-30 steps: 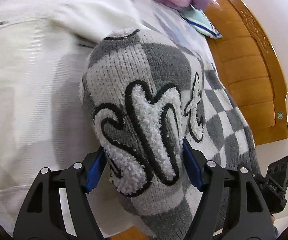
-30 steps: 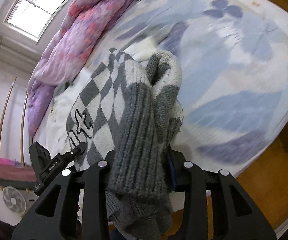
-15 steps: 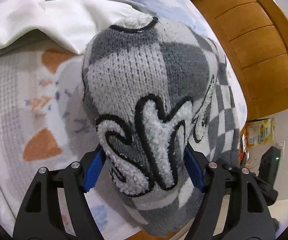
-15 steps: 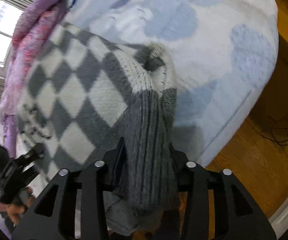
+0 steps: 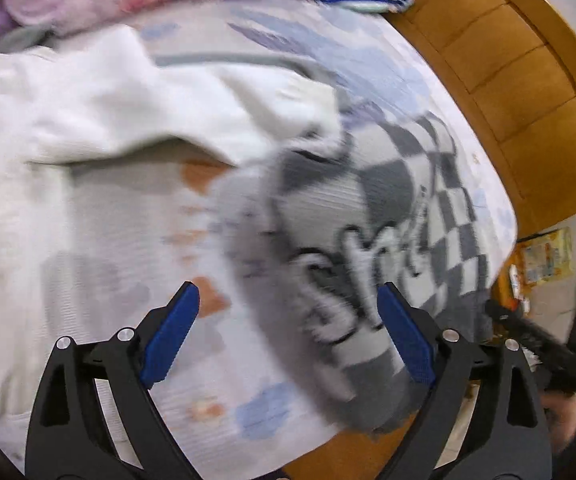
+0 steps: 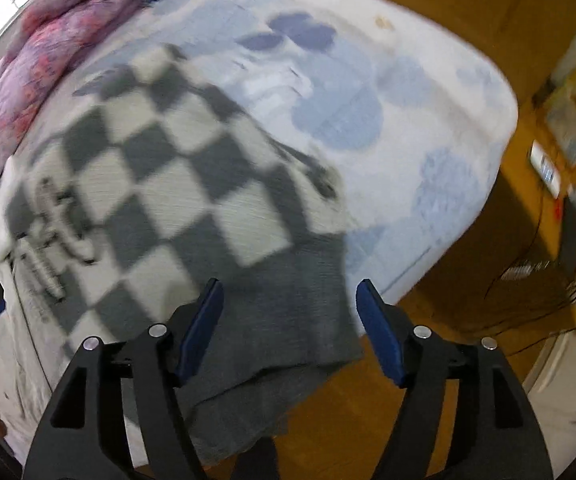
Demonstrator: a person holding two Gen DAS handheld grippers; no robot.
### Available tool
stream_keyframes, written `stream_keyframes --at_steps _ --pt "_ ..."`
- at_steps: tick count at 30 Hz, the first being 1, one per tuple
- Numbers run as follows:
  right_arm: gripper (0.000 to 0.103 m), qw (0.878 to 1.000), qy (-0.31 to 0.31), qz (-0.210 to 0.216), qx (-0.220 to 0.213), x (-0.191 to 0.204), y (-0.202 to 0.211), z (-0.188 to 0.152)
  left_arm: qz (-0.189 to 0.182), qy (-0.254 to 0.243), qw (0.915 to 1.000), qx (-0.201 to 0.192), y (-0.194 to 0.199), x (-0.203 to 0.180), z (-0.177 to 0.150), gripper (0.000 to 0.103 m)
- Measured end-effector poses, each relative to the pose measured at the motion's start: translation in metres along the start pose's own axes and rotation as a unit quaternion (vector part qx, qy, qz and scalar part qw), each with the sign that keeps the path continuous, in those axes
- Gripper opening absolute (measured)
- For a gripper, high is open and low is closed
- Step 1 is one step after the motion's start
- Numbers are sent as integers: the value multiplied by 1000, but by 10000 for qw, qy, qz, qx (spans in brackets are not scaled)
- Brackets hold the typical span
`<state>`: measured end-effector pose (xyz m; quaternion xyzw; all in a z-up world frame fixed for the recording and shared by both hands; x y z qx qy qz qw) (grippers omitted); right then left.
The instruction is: Fold large clothes
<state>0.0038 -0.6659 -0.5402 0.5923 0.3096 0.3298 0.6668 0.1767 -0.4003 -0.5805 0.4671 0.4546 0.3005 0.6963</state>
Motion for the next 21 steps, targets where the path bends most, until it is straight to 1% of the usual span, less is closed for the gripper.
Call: stream_keyframes --at_steps 1,2,4,5,6,7,8,9,13,15,17,20,21 --pt "68 9999 97 53 -59 17 11 -4 92 36 9999 -38 10 10 -2 91" --pt "68 9997 157 151 -97 29 16 -4 289 81 9995 -114 26 25 -6 91" --pt "69 9987 348 337 -171 69 34 -12 551 122 9981 -255 52 46 -14 91" --pt "69 9976 488 417 -262 94 49 -19 756 185 9962 -387 73 63 -18 91" --pt "72 9971 577 388 -319 113 58 -24 882 242 9948 -443 87 74 -22 91" --pt "76 9966 647 375 -351 129 67 -29 929 300 9938 -526 106 87 -28 91" --pt "76 9959 695 442 -386 144 73 -33 971 350 9930 -568 119 97 -33 92" --pt "77 9940 771 604 -482 169 88 -43 1051 388 9918 -623 135 109 -38 93" --pt "81 9879 1131 865 -608 236 123 -65 1212 404 9878 -891 195 148 -56 93" --pt "84 9838 1341 973 -684 270 142 -83 1341 458 9844 -1047 228 171 -65 93" --pt "85 9794 1534 1064 -772 302 160 -100 1392 520 9822 -1153 254 188 -72 95" --pt "87 9756 1741 1010 -873 334 177 -115 1504 590 9783 -1297 288 210 -84 96" --pt "88 9748 1784 983 -907 339 181 -117 1517 599 9768 -1387 298 214 -87 96"
Point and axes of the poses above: each gripper's, at about its wrist camera, not at the fingertips, and y roughly against the way its jaws point, x to its left, z to its top, the point moved 10 cm from there along -y, roughly the way its jaws point, and after that the axes turned 11 degrees about x, right-handed, at the moved point
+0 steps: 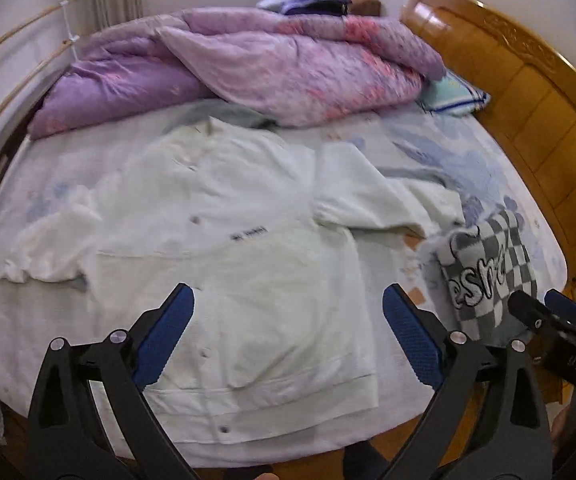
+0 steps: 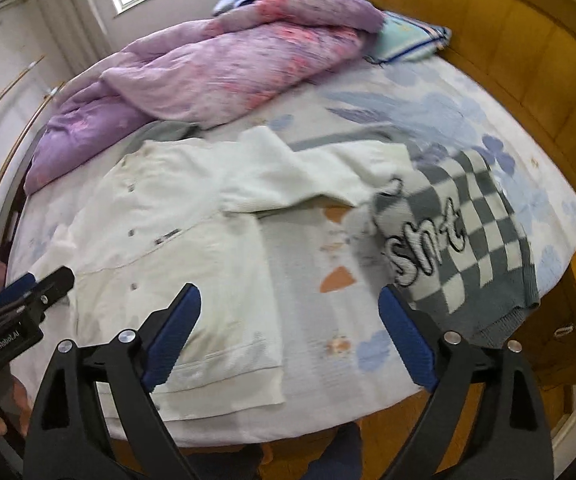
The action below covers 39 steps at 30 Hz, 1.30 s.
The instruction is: Fold large clothes
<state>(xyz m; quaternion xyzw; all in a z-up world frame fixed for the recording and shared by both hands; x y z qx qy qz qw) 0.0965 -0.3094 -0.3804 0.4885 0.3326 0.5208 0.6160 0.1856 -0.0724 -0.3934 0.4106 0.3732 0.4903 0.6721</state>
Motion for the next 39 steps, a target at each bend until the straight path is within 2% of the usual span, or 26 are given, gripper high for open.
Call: stream_keyframes --at_steps 5,8,14,25,34,39 --pt "91 9996 286 -20 -57 36 28 -2 16 152 9997 -194 43 25 -3 96" --pt "93 9990 440 33 -104 53 52 -5 164 271 9987 -400 74 34 -5 96" --pt "95 9963 784 134 -310 61 97 -12 494 493 9958 -599 127 38 -16 96" --pt "95 9849 1411 459 -894 34 169 -32 888 719 9864 -1181 212 -17 -50 98" --pt "95 9774 1647 648 -1157 11 229 -50 982 649 9840 -1340 271 -65 -75 98" --pt "95 9778 1557 627 -1256 -2 256 -53 1059 573 9829 -1392 296 -81 -77 98"
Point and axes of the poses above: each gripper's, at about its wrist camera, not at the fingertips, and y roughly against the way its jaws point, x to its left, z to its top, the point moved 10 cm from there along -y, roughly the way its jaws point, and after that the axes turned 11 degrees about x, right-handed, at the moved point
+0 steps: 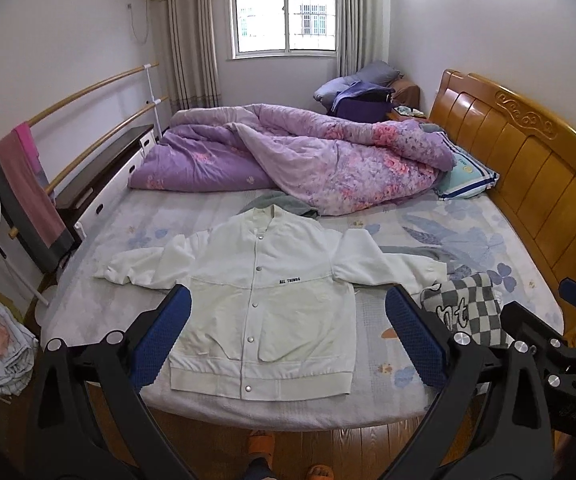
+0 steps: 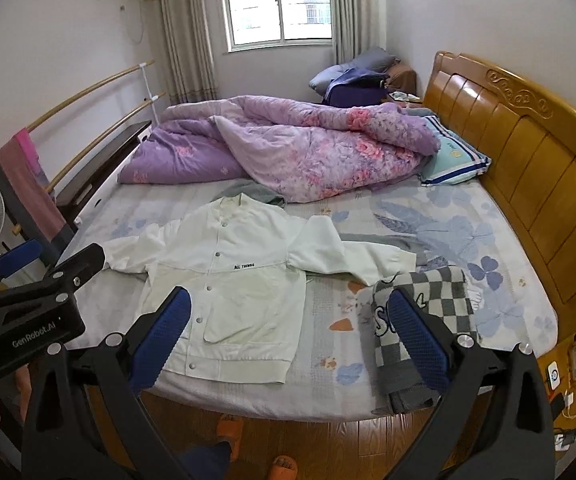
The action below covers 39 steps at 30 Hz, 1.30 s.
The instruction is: Fold large clothes
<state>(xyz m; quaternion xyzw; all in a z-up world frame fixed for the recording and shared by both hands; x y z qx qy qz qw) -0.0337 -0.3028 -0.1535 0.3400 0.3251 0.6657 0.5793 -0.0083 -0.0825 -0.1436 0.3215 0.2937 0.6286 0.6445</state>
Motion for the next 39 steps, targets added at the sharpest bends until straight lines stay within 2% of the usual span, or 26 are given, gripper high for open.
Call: stream_keyframes --at_steps 7,13,19,39 --pt "95 9998 -71 -165 -91 -9 28 5 -109 -67 9999 -113 32 -13 6 98" --pt "95 9994 -133 -242 -202 -10 42 7 -182 -162 9995 -189 45 -21 18 98" --pt "95 9988 -173 -307 -331 -12 52 17 -195 -313 9990 -257 50 -29 28 98" --pt "95 9978 -102 -357 -547 -14 58 38 -238 -268 9984 -449 53 -31 52 98"
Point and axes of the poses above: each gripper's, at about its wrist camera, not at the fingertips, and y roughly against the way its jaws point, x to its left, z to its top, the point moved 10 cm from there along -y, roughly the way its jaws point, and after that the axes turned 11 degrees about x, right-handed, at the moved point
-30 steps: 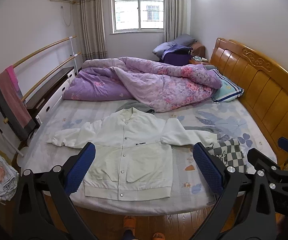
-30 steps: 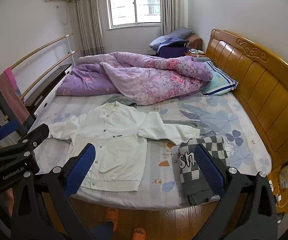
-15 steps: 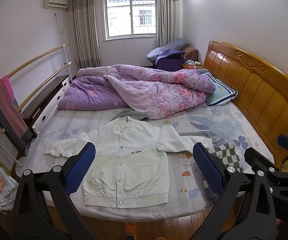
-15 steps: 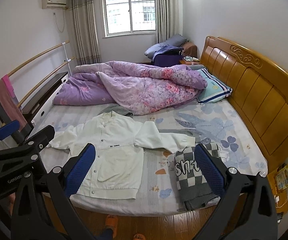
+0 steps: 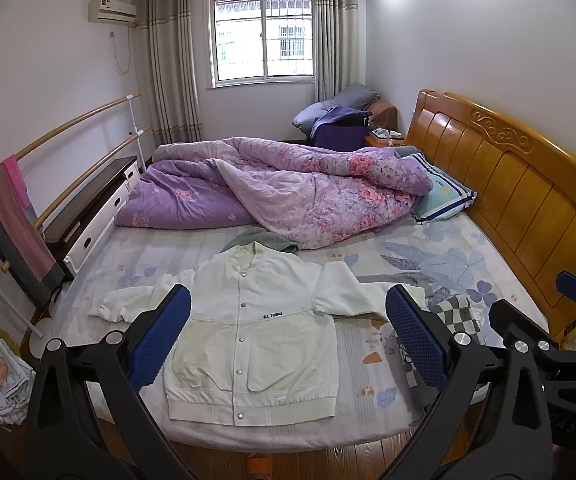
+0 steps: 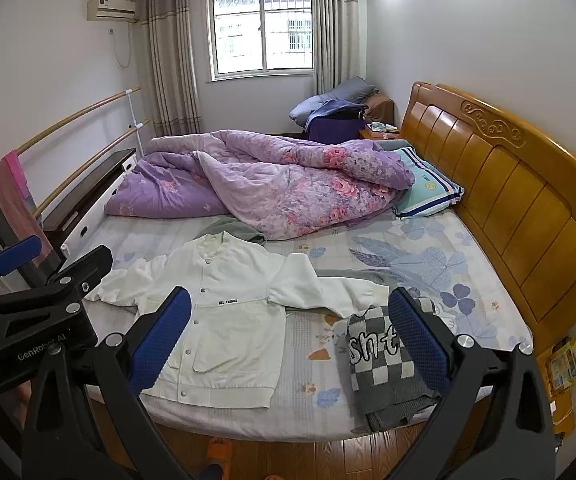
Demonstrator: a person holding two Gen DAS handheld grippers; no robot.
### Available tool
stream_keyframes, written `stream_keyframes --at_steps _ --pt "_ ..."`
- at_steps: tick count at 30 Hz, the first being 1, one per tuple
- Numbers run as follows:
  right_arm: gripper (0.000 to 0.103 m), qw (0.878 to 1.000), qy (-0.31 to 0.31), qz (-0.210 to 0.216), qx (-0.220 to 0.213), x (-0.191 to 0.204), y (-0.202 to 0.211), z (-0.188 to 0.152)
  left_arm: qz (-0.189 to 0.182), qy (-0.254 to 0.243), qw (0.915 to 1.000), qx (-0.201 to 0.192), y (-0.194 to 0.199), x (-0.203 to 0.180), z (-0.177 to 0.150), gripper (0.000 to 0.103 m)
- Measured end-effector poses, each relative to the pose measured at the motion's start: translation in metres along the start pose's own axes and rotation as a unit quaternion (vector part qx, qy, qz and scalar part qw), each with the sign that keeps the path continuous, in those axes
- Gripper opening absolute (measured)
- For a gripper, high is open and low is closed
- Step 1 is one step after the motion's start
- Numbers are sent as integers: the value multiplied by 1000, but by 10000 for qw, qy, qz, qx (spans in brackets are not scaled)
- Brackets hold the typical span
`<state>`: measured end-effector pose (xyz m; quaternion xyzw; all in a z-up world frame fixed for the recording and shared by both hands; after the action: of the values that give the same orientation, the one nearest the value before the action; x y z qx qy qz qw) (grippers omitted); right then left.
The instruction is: Fold large clothes
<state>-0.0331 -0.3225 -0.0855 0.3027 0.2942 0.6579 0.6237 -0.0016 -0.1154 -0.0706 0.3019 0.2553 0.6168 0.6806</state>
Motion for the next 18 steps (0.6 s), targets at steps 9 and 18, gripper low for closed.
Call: stream_keyframes --at_steps 9,18 --pt "95 9999 -62 -77 -81 7 4 2 -10 -52 9999 -87 -2 -1 8 98" --pt "95 9999 -65 -85 -90 10 4 5 3 -66 9999 -110 -1 2 10 98"
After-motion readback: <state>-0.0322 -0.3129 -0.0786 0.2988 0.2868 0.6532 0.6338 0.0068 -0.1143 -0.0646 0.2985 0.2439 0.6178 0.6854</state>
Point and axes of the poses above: each gripper's, at about its wrist camera, not at the fingertips, and y roughly against the way its jaws point, x to its left, z to its top, the point moved 10 cm from there along -y, roughly the way its jaws point, and after that the axes turned 11 degrees about x, right-handed, at the moved point
